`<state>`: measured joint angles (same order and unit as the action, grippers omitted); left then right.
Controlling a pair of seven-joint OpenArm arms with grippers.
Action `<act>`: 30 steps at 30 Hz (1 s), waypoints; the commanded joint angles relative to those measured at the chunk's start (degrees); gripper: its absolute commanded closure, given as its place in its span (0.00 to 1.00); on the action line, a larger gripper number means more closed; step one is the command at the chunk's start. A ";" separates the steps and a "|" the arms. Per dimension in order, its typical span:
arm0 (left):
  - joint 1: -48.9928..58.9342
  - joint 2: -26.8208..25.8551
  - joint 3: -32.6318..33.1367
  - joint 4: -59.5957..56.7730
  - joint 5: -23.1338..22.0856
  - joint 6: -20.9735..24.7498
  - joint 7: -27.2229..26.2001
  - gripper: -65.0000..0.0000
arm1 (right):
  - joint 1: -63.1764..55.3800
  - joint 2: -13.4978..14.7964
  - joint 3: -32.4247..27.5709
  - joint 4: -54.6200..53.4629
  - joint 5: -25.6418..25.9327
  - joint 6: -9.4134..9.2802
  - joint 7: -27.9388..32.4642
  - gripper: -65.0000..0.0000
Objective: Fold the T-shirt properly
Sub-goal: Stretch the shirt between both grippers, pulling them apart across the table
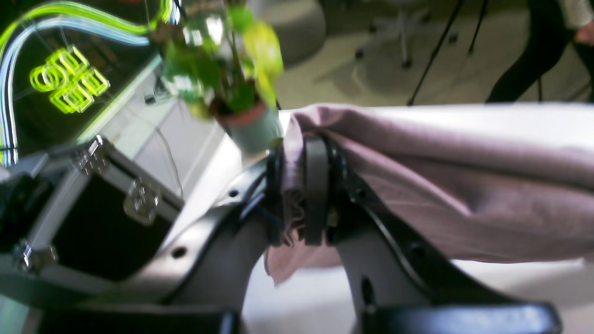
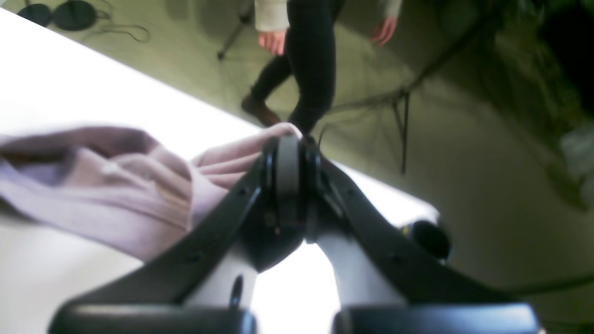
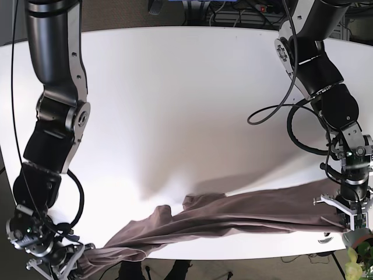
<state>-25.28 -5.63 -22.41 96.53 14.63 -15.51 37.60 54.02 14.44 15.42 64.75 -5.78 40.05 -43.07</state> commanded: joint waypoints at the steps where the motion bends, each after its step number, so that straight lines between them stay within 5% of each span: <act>1: 0.27 -0.48 -0.31 0.83 -0.26 0.34 -1.96 0.97 | -0.44 0.11 1.15 5.01 1.08 -0.18 0.21 1.00; 16: 16.09 -0.48 -1.19 1.10 -0.35 0.08 -2.04 0.97 | -28.48 -7.27 10.38 26.72 1.08 -0.18 -5.77 1.00; 25: 22.07 -0.48 -9.63 1.01 -0.08 -11.79 -1.96 0.97 | -40.79 -9.38 14.51 30.68 1.08 -0.10 -6.12 1.00; 30: 26.73 -1.80 -10.60 1.18 0.00 -13.99 -1.96 0.97 | -46.77 -10.08 16.80 32.70 3.10 -0.10 -6.73 1.00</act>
<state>1.28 -5.58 -32.95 96.53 14.68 -29.45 36.60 6.96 3.73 31.53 95.46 -4.45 40.29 -50.28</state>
